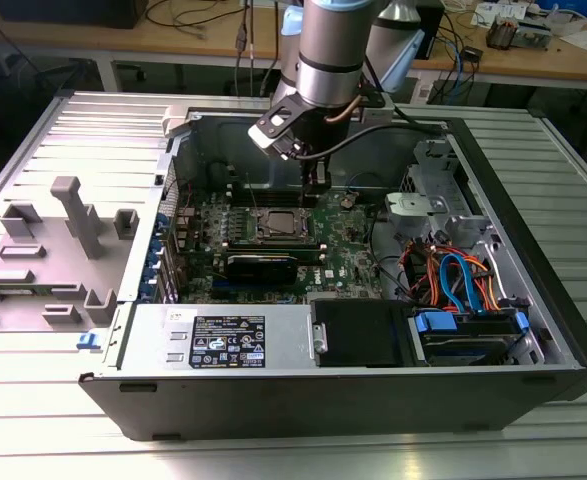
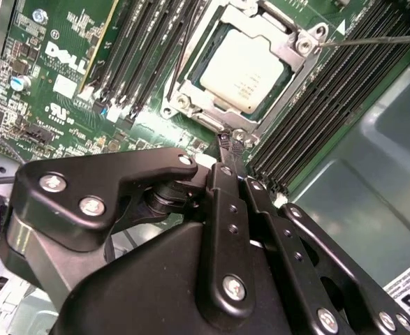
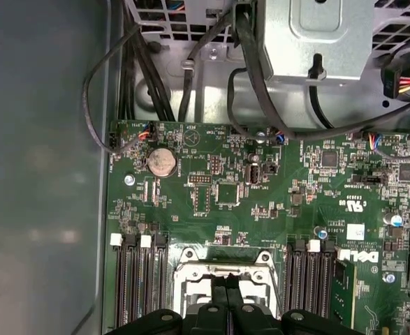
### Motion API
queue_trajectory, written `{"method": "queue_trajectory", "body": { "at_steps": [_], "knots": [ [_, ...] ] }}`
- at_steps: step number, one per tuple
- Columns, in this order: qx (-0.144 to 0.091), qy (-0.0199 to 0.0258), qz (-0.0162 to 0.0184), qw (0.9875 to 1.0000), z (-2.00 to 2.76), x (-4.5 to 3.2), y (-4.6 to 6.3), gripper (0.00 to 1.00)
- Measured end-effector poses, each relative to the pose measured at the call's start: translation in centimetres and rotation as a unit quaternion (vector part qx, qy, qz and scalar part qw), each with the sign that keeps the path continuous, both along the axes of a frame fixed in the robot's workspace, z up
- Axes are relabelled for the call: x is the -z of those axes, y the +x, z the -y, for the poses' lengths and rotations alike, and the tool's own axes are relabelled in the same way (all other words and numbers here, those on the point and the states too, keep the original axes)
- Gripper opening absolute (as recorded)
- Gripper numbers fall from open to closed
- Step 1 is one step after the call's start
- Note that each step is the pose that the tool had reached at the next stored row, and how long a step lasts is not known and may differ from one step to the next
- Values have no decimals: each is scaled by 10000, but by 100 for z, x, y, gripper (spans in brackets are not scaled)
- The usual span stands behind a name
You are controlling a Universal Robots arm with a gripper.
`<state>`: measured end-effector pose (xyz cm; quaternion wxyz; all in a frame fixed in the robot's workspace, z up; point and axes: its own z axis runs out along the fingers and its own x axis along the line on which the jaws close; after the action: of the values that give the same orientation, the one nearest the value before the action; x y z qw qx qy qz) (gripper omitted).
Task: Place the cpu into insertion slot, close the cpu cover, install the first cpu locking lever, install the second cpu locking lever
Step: 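Close the cpu cover, then install the first cpu locking lever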
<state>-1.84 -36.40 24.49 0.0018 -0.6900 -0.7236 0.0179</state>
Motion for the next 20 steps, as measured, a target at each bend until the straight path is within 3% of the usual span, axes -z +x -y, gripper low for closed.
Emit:
{"method": "queue_trajectory", "body": {
  "at_steps": [5,11,20],
  "knots": [
    [0,0,0,10000,0,1,-105,11],
    [0,1,-1,10000,-2,4,-330,11],
    [0,0,0,10000,-2,4,-351,11]
  ]
}}
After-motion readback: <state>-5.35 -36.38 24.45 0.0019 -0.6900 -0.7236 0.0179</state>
